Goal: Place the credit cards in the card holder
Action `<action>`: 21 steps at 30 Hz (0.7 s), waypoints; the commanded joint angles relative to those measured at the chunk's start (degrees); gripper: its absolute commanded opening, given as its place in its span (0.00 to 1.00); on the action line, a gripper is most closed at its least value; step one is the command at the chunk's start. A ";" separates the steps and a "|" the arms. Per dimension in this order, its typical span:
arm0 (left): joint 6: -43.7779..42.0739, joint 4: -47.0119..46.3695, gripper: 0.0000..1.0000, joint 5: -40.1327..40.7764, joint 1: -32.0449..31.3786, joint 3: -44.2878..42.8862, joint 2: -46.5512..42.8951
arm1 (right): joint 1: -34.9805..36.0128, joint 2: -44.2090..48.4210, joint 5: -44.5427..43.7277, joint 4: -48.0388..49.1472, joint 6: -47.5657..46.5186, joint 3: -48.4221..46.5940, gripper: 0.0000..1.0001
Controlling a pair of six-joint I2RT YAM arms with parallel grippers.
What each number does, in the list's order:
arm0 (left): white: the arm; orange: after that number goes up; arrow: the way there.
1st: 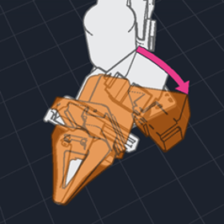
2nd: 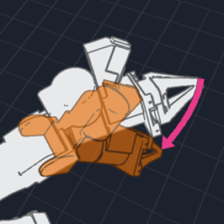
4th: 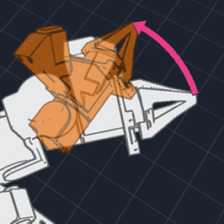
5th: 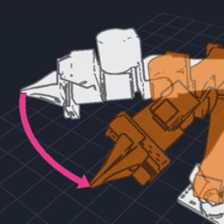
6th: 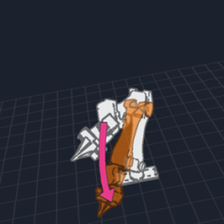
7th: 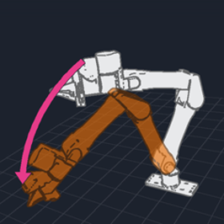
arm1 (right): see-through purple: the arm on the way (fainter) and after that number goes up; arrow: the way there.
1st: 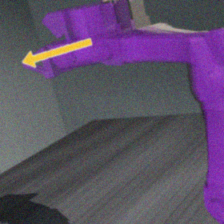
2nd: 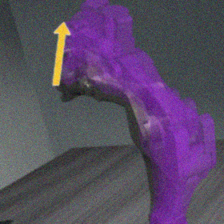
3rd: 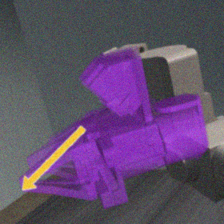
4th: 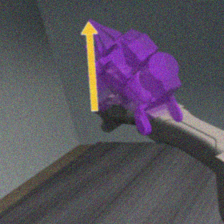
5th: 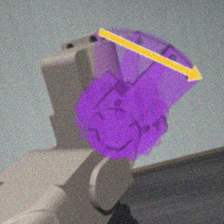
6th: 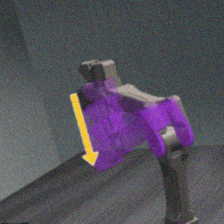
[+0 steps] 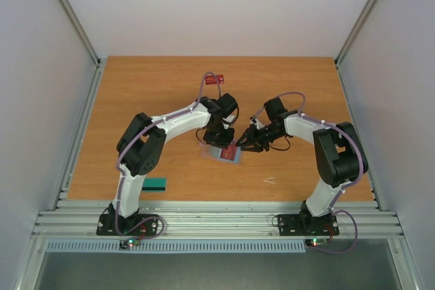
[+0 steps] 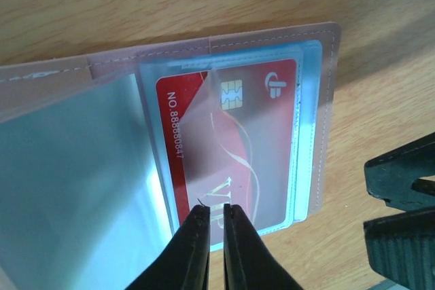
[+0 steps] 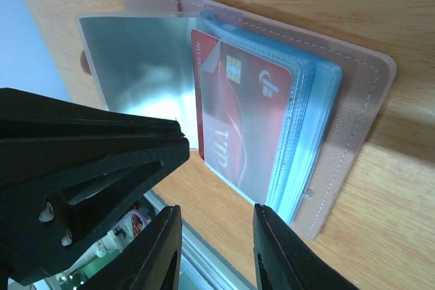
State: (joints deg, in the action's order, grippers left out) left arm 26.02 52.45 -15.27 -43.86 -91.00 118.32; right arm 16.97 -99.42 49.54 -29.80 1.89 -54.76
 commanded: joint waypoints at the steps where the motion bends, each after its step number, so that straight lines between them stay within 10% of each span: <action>1: -1.03 -0.93 0.06 0.28 -0.18 0.01 1.93 | 0.17 -0.62 0.82 0.01 -0.42 0.27 0.31; 21: -2.47 -1.53 0.00 1.43 -0.18 0.32 5.22 | 0.17 -2.73 2.14 3.04 0.96 0.75 0.36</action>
State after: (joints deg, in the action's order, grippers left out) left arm 24.75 52.38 -13.69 -43.86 -91.00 121.71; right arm 16.99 -100.92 50.00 -28.75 2.13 -54.35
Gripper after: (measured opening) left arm 0.008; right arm 0.357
